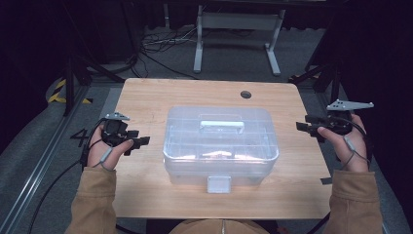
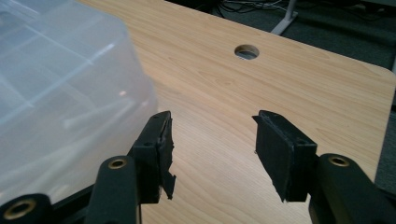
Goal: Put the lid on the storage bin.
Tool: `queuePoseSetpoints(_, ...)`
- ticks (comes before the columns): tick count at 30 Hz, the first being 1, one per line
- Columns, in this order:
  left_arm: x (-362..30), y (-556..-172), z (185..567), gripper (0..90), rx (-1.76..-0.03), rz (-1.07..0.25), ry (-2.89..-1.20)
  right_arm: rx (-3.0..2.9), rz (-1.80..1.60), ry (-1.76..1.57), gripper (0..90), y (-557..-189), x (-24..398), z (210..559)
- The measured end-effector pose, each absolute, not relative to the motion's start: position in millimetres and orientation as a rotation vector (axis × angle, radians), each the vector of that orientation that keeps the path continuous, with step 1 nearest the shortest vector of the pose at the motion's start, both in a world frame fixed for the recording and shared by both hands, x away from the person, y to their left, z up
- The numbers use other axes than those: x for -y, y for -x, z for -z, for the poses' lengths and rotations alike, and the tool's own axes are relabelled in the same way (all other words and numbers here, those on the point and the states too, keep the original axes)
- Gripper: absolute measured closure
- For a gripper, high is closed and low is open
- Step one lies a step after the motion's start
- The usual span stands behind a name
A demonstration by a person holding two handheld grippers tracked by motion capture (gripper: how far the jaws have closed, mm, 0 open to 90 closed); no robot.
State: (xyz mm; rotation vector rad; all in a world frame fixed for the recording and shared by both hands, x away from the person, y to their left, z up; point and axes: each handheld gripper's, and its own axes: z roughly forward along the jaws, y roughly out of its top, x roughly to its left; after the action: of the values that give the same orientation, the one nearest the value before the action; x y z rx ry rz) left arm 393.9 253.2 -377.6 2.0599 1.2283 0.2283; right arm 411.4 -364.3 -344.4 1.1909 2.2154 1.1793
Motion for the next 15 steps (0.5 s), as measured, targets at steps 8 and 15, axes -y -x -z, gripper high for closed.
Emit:
queuePoseSetpoints(8,-256,-402,387,40.4,-1.223,-0.273,-2.049,-2.169,-1.164,-1.229,40.2,-425,376,366)
queuePoseSetpoints(15,-259,-406,397,36.8,-1.229,-0.303,-2.032,-2.159,-1.149,-1.217,39.7,-437,381,385)
